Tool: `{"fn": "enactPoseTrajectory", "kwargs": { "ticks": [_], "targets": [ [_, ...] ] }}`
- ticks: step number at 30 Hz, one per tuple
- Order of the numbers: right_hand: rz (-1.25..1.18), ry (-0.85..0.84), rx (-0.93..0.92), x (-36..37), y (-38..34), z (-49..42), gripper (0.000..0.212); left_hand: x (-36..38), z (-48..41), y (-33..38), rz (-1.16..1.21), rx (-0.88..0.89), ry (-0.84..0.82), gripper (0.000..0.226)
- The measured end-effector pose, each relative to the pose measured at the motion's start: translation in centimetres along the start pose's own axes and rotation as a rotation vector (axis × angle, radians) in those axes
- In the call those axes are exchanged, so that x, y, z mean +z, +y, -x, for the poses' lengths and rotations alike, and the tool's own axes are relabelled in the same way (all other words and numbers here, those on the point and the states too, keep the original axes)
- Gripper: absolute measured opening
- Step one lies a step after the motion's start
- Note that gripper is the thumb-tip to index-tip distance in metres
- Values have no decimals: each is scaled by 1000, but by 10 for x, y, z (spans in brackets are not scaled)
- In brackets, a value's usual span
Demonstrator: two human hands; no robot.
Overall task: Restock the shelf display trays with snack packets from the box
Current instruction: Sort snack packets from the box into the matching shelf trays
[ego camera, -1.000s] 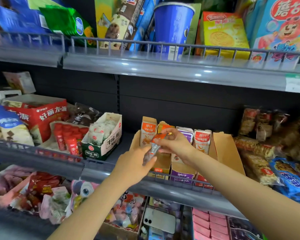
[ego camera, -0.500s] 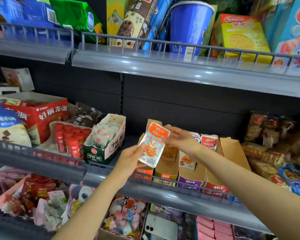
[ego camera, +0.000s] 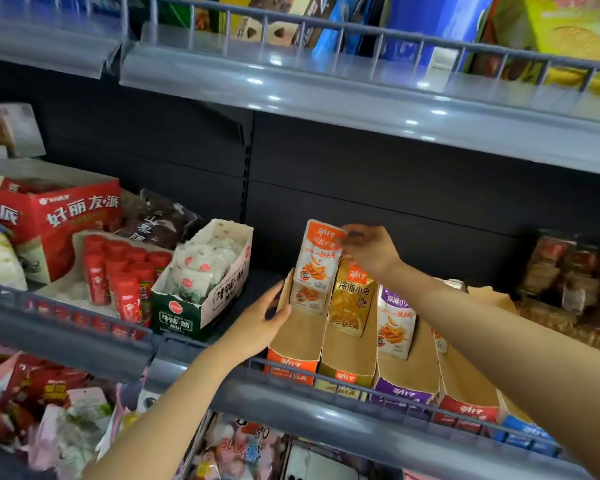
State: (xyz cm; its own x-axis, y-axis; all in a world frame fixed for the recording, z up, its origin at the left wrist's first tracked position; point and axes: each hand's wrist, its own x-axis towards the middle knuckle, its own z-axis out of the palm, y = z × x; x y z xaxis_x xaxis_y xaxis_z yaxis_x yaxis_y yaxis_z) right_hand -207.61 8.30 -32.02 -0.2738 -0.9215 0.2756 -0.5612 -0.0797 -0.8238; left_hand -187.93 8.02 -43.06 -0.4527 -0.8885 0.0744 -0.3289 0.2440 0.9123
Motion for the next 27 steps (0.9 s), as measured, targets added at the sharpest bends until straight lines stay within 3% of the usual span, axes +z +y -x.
{"fn": "enactPoseTrajectory", "kwargs": {
  "ticks": [4,8,12,20,27],
  "targets": [
    [374,-40,-57,12,13,-14,16,-1,0,-4,9,31,15,51],
    [504,-100,-70,17,18,-15,16,-4,-1,-7,17,27,11,50],
    [539,-114,-74,19,25,-18,17,-4,-3,-9,23,22,-5,49],
    [570,60,-125,21,33,-19,7,-2,-3,-12,26,14,-10,49],
    [569,132,-217,15,28,2,19,-2,1,-5,-25,53,-7,53]
  ]
}}
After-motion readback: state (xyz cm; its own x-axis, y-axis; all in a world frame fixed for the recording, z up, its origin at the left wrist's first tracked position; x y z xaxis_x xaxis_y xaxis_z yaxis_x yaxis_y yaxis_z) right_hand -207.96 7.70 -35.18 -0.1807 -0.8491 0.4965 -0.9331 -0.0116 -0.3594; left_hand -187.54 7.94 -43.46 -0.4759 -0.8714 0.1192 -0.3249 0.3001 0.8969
